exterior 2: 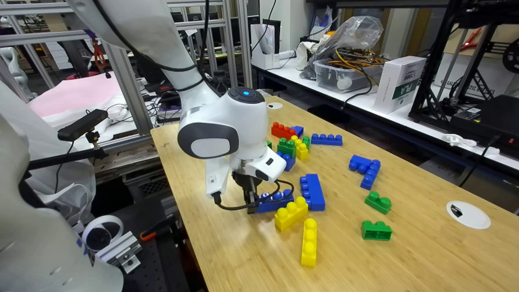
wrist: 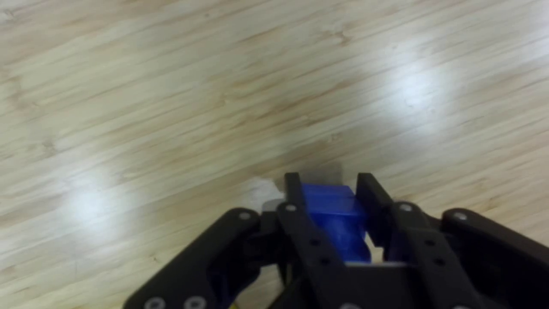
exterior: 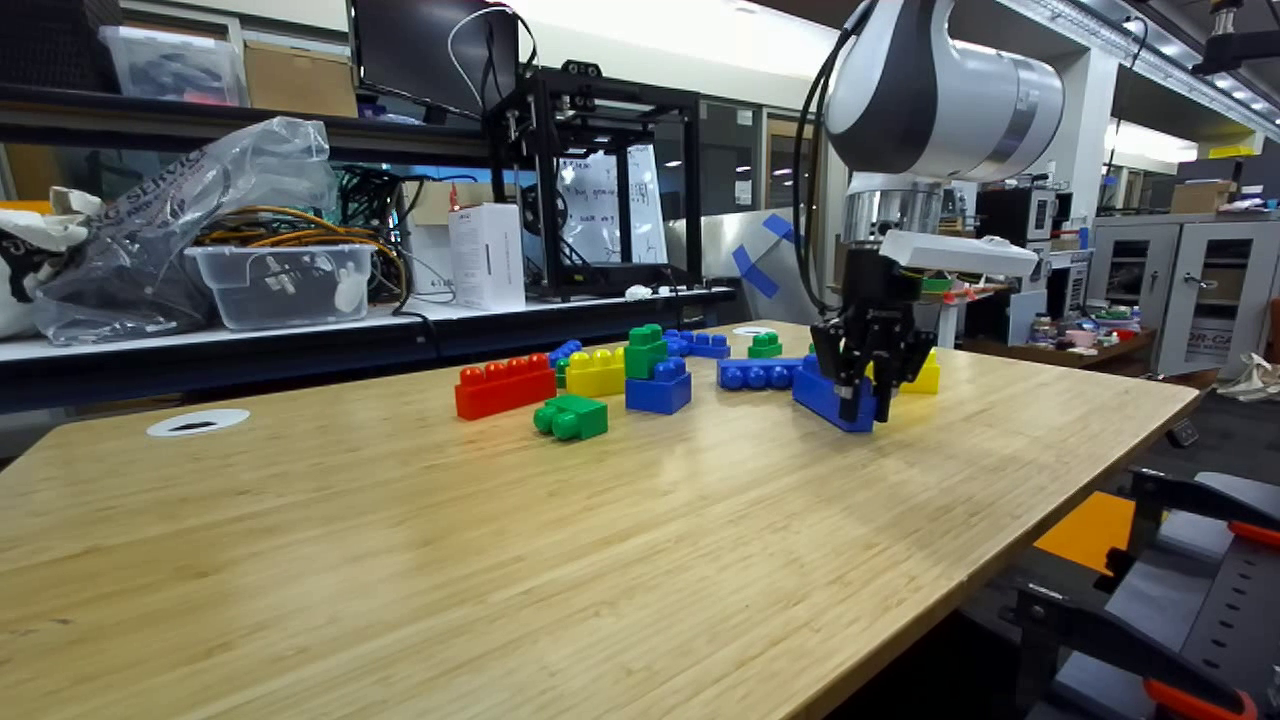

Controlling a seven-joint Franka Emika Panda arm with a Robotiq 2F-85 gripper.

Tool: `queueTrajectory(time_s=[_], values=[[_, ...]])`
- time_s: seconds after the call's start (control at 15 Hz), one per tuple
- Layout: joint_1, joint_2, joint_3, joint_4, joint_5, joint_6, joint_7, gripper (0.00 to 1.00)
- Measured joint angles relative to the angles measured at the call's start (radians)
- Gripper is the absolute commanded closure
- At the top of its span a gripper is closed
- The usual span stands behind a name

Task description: Remove the blue building block from the center left of the table and put it on the blue and green one

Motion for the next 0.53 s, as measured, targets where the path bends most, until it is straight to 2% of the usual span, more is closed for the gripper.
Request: queueTrajectory(time_s=[0.2,0.53], values=[[0.001,-0.006,0.001,0.002,-0.031,-0.001,-0.001,0.89],[0.029,-0.122,0.009,0.006,-0.235,-0.060,-0.025,0.89]])
